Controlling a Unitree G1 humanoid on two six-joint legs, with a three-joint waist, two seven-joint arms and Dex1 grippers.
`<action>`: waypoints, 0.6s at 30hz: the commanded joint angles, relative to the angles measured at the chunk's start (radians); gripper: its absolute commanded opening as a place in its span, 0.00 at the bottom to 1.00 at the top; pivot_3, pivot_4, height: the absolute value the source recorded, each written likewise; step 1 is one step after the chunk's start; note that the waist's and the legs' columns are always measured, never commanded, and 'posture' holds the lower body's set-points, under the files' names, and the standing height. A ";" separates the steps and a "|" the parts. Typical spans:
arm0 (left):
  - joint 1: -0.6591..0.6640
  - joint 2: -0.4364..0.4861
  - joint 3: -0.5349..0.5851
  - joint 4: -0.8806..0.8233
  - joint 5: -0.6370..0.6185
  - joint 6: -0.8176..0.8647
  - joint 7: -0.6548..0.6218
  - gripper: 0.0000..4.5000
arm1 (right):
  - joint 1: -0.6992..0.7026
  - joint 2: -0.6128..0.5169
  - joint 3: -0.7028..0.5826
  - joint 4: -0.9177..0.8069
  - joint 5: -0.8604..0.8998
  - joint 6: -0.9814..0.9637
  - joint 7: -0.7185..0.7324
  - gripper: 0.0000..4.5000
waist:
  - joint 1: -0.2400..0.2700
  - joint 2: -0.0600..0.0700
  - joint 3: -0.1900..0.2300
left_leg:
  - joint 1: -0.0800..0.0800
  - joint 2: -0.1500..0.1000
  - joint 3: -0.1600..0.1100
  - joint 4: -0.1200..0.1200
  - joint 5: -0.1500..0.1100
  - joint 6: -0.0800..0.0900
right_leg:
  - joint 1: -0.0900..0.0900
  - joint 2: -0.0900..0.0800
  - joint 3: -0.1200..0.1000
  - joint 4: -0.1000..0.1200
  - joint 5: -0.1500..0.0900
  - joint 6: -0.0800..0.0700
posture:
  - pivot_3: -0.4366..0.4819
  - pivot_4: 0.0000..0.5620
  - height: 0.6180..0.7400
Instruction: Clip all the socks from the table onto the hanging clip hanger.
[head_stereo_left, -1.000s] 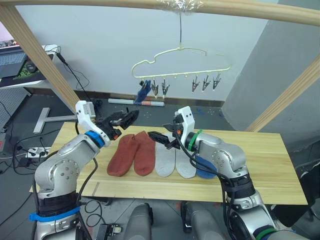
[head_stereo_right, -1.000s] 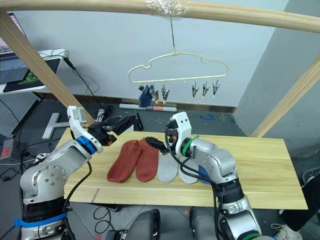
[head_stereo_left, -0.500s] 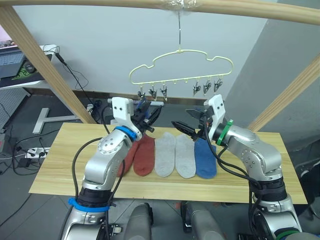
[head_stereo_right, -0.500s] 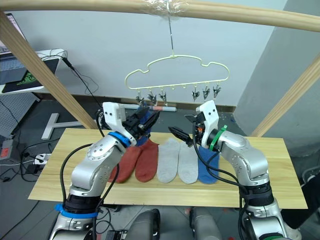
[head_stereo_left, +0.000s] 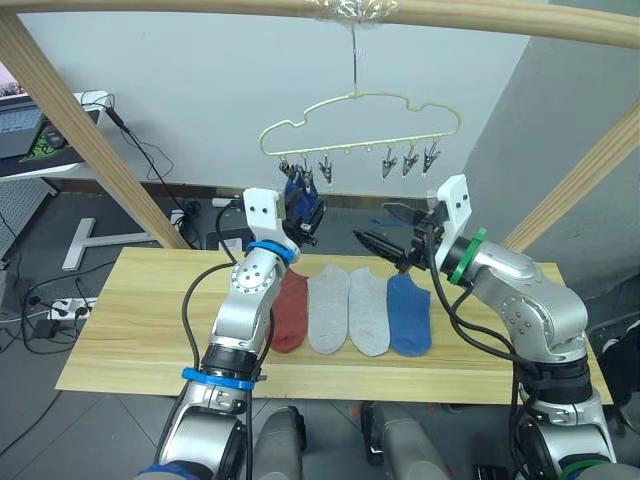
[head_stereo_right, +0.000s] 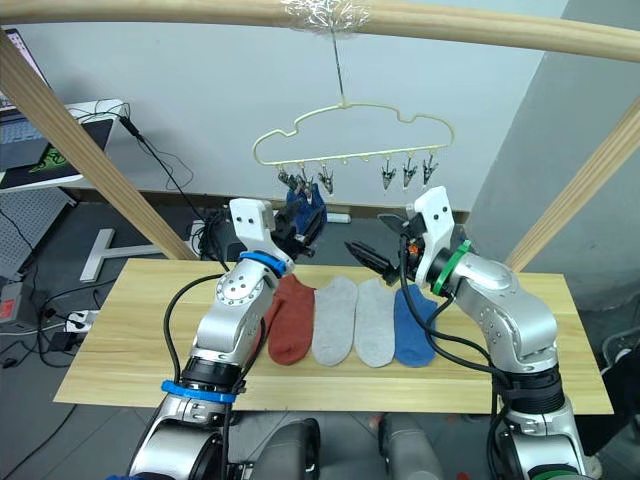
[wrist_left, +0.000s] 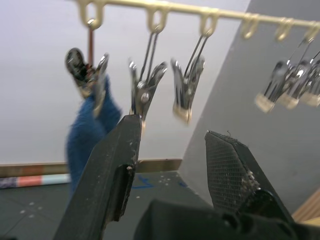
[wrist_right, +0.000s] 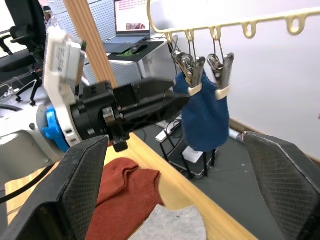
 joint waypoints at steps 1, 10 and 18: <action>-0.050 -0.012 0.017 0.041 0.016 -0.058 0.006 0.52 | -0.009 -0.009 -0.029 -0.061 0.030 -0.003 -0.009 1.00 | -0.003 0.000 0.000 | 0.000 0.000 0.000 0.000 0.000 0.000 | 0.000 0.000 0.000 0.000 0.000 0.000 | 0.36 0.43 1.00; -0.122 -0.038 0.035 0.163 0.040 -0.140 0.021 0.52 | -0.019 -0.022 -0.038 -0.064 0.041 0.003 -0.029 1.00 | -0.014 0.000 0.000 | 0.000 -0.001 0.001 0.002 0.000 0.000 | 0.000 0.000 -0.001 0.001 0.000 0.000 | 0.35 0.43 1.00; -0.164 -0.045 0.053 0.213 0.064 -0.190 0.054 0.52 | -0.029 -0.030 -0.040 -0.056 0.049 0.000 -0.037 1.00 | -0.020 0.000 0.000 | 0.000 -0.001 0.000 0.002 0.000 0.000 | 0.000 0.000 -0.001 0.002 0.000 0.000 | 0.35 0.43 1.00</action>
